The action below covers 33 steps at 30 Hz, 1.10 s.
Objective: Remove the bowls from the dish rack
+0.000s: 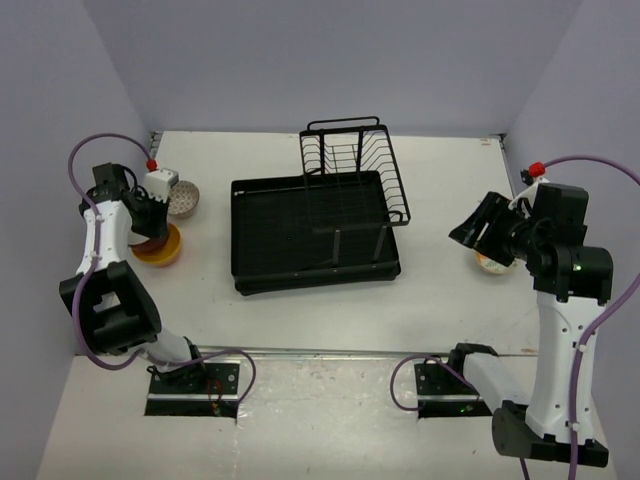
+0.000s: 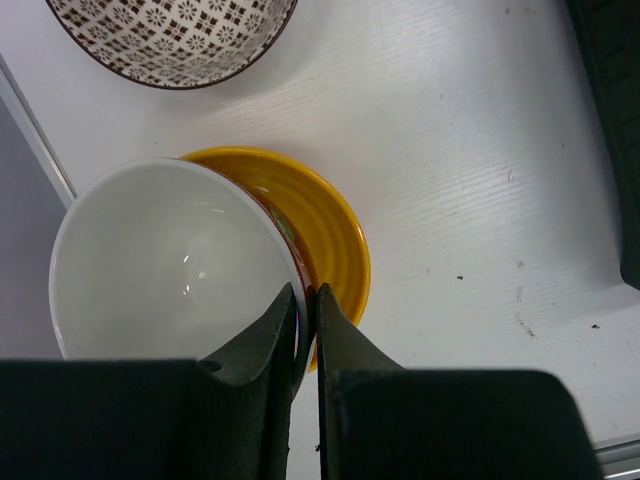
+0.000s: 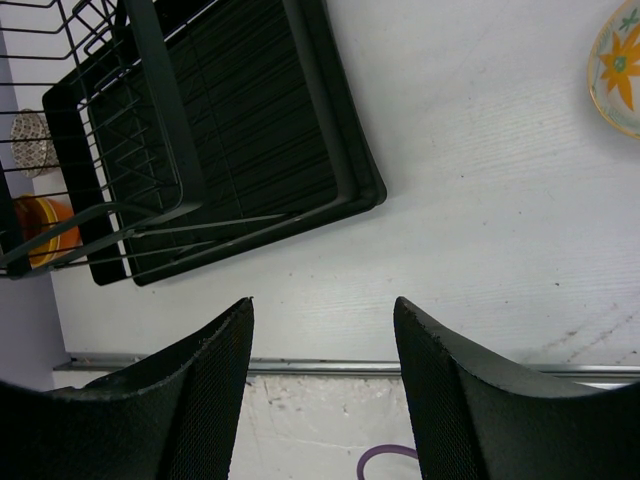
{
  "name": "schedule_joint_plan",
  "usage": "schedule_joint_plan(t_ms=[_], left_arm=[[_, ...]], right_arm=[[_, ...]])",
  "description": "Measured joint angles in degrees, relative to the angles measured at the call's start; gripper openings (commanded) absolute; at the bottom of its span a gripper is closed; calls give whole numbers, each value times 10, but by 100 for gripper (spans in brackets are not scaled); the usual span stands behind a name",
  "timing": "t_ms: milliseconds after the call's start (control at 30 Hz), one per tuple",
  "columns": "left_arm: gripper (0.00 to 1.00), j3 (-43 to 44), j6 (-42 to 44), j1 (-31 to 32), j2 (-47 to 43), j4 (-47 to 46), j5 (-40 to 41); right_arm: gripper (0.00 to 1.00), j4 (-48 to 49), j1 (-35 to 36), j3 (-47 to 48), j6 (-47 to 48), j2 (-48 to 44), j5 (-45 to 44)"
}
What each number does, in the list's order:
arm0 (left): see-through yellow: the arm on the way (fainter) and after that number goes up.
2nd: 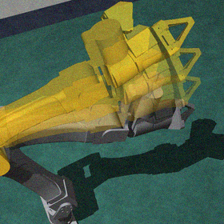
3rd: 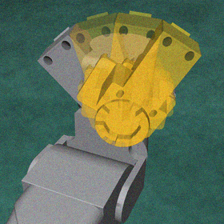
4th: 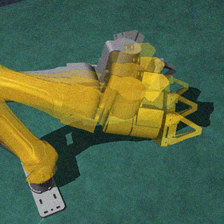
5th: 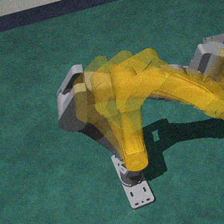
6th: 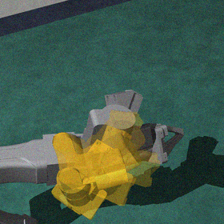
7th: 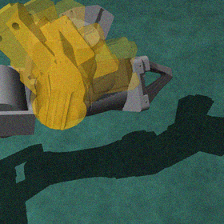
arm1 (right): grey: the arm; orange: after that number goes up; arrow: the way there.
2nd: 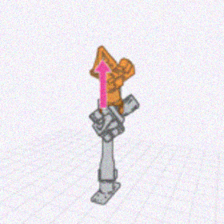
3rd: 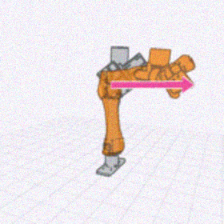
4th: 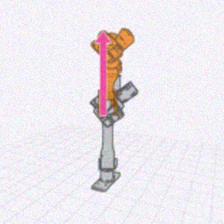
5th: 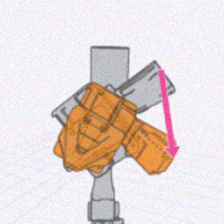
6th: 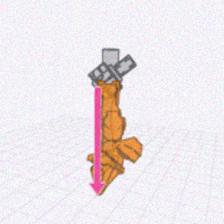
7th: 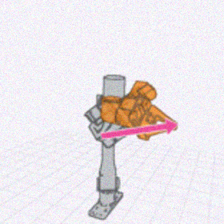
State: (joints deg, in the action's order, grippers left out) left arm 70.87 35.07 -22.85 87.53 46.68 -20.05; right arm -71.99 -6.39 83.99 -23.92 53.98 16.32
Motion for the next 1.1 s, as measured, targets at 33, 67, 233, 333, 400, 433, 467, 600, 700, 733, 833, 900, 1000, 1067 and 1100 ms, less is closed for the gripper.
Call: schedule_joint_plan(t_ms=[33,67,233,333,400,433,467,600,700,733,833,900,1000,1067,1100], left_arm=[[0,-5,0,0,0,-2,3],[0,-9,0,0,0,-3,5],[0,-25,0,0,0,-10,11],[0,-33,0,0,0,-15,13],[0,-39,0,0,0,-19,13],[0,-42,0,0,0,-22,12],[0,-44,0,0,0,-23,13],[0,-49,0,0,0,-26,12],[7,-51,0,0,0,-26,12],[11,-51,0,0,1,-27,12],[21,-52,0,0,1,-29,13],[28,-52,-1,0,1,-30,13],[38,-52,-3,0,1,-30,14],[45,-52,-5,0,1,-29,15],[50,-52,-6,0,1,-29,15]], right_arm=[[60,0,0,0,0,0,0],[60,0,0,0,0,0,0],[60,3,0,-3,-1,-4,2],[60,7,0,-11,-2,-10,9],[60,9,0,-15,-3,-13,13],[60,9,0,-17,-3,-13,13],[60,9,0,-18,-4,-13,13],[60,9,0,-18,-4,-15,13],[60,9,0,-18,-3,-17,12],[60,9,0,-18,-3,-17,12],[60,9,0,-18,-2,-19,12],[60,9,0,-19,-2,-20,12],[60,10,0,-21,-2,-24,12],[60,12,0,-25,-2,-27,12],[60,13,0,-28,-2,-28,12]])
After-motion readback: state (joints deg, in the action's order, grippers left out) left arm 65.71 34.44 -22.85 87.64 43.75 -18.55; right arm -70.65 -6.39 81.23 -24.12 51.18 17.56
